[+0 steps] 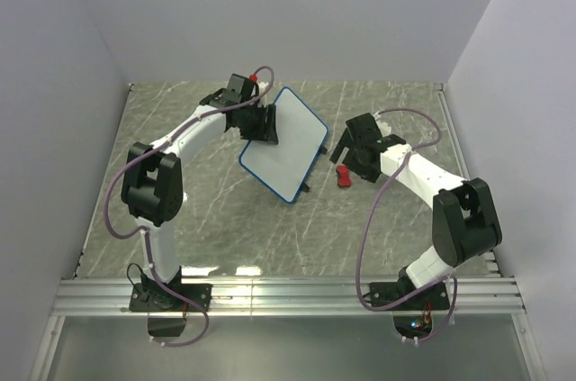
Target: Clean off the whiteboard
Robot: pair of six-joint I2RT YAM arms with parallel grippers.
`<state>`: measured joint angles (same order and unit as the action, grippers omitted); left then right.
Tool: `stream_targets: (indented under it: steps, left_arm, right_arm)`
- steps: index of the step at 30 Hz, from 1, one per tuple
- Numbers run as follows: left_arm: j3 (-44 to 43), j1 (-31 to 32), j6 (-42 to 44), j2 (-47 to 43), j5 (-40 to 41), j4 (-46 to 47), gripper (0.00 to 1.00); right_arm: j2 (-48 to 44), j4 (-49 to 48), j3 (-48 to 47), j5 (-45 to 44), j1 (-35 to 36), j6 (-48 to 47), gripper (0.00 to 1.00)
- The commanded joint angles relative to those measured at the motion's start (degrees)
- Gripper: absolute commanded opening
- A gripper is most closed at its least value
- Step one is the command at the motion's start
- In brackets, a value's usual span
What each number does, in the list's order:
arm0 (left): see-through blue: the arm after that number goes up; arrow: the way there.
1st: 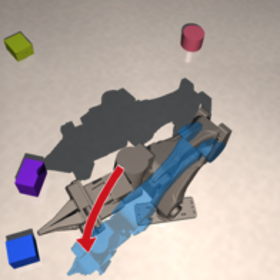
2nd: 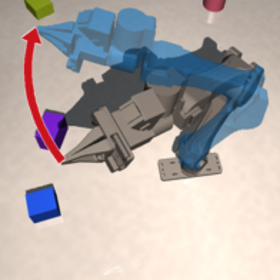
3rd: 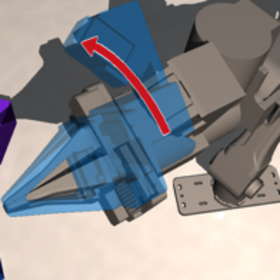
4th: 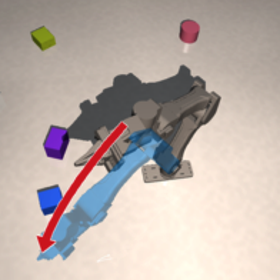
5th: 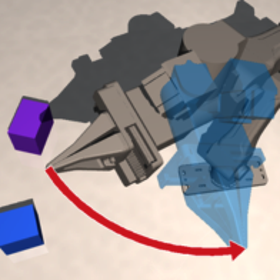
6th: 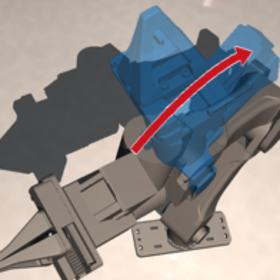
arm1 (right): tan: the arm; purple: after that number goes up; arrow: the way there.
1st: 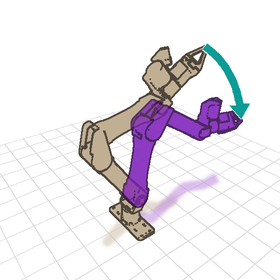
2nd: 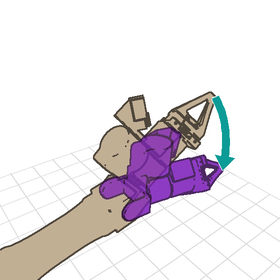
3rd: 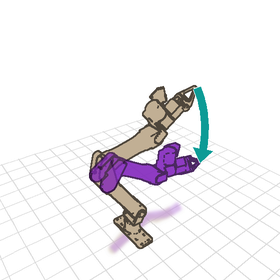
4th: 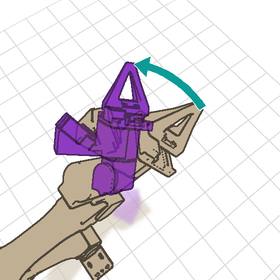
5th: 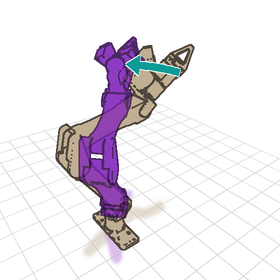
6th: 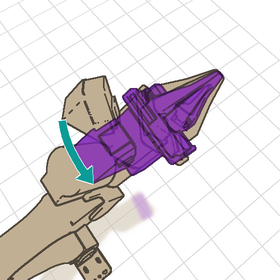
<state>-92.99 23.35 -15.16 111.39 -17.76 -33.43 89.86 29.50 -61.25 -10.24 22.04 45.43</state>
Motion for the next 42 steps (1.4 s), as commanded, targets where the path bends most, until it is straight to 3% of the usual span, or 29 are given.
stream_targets:
  steps: [1, 2, 3, 10, 16, 19, 20, 23, 30, 35, 42]
  left_arm:
    - [-1.3, 0.5, 0.6, -3.7, 3.9, -5.9, 0.80]
    - [-2.9, 0.5, 0.4, -4.9, 6.0, -6.9, 0.94]
    - [-3.4, 0.5, 0.3, -5.5, 7.1, -8.3, 0.99]
    - [-2.6, -0.1, -0.3, -13.4, 17.6, -10.8, 0.99]
    - [-2.0, -1.3, -3.6, -22.1, 26.7, -13.5, 0.99]
    - [4.5, -1.3, -4.9, -32.1, 28.8, -8.4, 1.00]
    - [11.9, -1.3, -4.5, -38.6, 27.2, -1.3, 0.99]
    - [22.1, -1.6, -5.7, -47.9, 24.5, 2.5, 0.99]
    - [25.4, -1.6, -8.0, -53.4, 26.9, -0.1, 0.99]
    - [25.1, -1.6, -8.4, -53.7, 27.0, -0.2, 0.99]
    - [23.4, -1.6, -9.5, -52.8, 26.6, 1.1, 1.00]
  right_arm:
    - [-3.2, 1.5, 0.3, -2.2, 0.4, -2.4, 1.00]
    - [-4.7, 1.7, 0.2, -1.9, 0.3, -3.0, 1.00]
    - [-5.6, 2.0, 0.0, -2.0, 0.4, -3.2, 1.00]
    - [-17.2, 1.1, -1.4, -0.1, 2.7, -7.0, 1.00]
    - [-32.3, -3.6, 0.9, -0.5, 7.5, -12.2, 1.00]
    - [-41.2, -5.7, 4.8, 0.9, 7.7, -11.4, 1.00]
    - [-45.4, -6.3, 7.3, 2.7, 7.6, -11.3, 1.00]
    - [-51.6, -4.9, 9.7, 3.6, 7.1, -7.6, 1.00]
    - [-53.3, 4.4, 6.8, 3.7, 7.0, -6.4, 1.00]
    - [-57.2, 1.4, 8.5, 4.8, 7.0, -9.7, 1.00]
    - [-54.4, 4.0, 7.7, 6.5, 7.0, -9.0, 0.98]
